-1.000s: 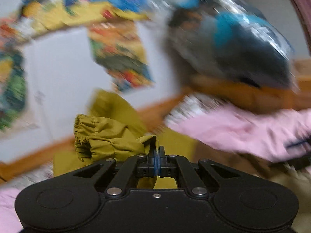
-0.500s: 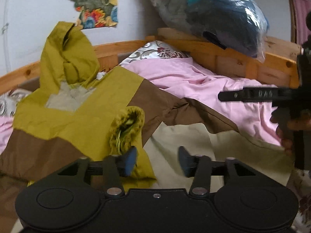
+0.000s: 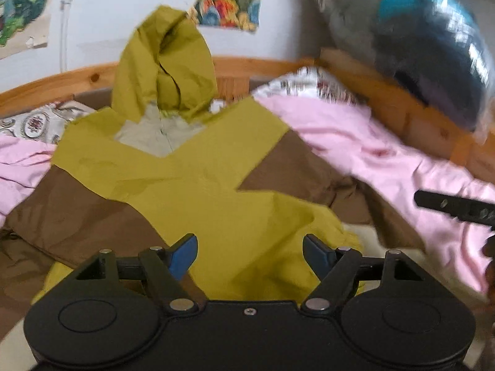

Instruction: Fold large clothes

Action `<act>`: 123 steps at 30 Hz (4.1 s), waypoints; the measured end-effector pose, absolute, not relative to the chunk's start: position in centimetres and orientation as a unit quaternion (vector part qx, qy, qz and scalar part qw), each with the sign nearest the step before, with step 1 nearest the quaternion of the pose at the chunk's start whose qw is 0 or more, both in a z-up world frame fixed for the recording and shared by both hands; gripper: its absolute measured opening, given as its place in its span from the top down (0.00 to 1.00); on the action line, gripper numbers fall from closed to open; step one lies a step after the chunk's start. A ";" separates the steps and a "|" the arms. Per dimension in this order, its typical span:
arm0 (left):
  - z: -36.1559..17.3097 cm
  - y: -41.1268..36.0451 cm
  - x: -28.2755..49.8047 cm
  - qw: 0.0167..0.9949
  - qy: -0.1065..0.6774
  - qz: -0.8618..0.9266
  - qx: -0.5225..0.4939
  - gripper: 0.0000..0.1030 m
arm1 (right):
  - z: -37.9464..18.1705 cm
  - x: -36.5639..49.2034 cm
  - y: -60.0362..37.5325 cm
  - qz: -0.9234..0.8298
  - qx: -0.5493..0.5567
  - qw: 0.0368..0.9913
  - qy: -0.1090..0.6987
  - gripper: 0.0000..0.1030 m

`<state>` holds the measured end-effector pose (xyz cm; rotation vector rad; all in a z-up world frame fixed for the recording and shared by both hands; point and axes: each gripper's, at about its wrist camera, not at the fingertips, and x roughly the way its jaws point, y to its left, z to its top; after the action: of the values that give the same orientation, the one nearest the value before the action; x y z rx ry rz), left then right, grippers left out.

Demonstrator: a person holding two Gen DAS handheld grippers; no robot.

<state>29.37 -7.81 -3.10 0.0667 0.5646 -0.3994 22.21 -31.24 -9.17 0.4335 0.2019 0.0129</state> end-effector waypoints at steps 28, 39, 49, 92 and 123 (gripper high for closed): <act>2.7 1.9 34.0 0.924 0.346 -0.095 0.135 0.01 | -7.0 23.7 -30.3 0.081 0.140 0.985 0.069 0.00; -1.5 2.1 40.5 0.947 0.320 0.001 -0.011 0.01 | 5.5 39.3 -27.3 0.229 0.160 0.960 0.036 0.00; -2.6 -1.0 40.5 0.949 0.295 0.062 -0.090 0.01 | 17.0 52.7 -24.9 0.213 0.135 0.966 0.057 0.10; 1.9 6.0 33.4 0.959 0.230 0.116 -0.116 0.01 | -4.1 30.1 -14.6 0.320 -0.010 0.939 0.124 0.52; -5.5 -0.1 40.2 0.950 0.311 -0.001 -0.032 0.01 | -4.5 45.7 -18.1 0.184 -0.065 0.977 0.081 0.26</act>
<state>40.16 -0.07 -5.55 -0.0646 0.6316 -0.0011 45.66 -18.07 -4.49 -0.1311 0.1631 0.3707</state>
